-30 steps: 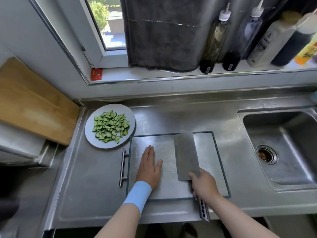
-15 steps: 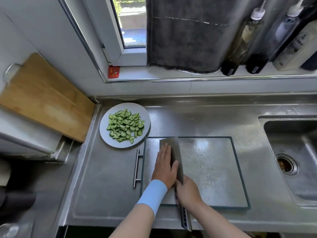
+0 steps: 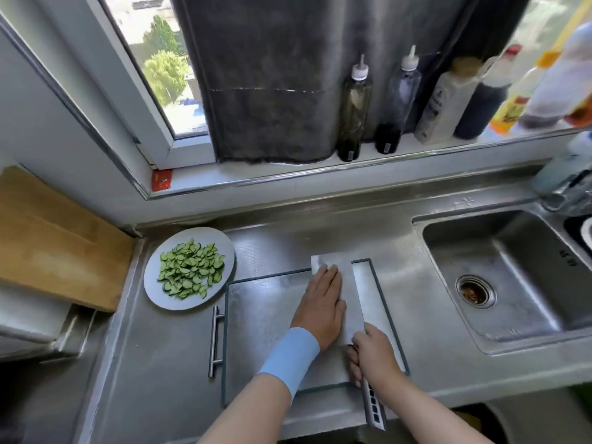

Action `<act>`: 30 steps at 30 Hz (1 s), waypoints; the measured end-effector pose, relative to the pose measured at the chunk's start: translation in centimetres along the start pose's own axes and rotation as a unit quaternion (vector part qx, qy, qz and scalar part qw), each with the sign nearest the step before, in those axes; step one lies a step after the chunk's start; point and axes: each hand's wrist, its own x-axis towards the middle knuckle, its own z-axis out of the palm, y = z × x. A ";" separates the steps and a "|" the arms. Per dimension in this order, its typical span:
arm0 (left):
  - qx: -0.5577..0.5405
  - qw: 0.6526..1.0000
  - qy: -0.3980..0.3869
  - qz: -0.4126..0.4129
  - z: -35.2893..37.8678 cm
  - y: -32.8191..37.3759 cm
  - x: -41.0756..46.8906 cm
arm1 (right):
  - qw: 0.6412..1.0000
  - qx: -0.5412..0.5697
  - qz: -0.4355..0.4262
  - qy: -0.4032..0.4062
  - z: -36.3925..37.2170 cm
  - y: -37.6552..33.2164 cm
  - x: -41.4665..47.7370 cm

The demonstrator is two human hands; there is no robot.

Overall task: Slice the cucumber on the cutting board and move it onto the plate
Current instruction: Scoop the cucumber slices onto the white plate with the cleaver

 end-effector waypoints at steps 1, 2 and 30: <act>-0.002 1.000 -0.003 0.023 0.4 1.4 0.6 | 1.000 0.010 -0.005 0.017 -1.4 0.0 -0.4; -0.009 0.999 -0.007 0.045 0.9 2.9 1.3 | 0.999 0.020 -0.009 0.036 -2.9 0.0 -0.8; -0.115 0.902 -0.328 0.255 24.4 34.8 -0.1 | 0.878 0.065 0.151 0.451 -29.5 16.0 -17.4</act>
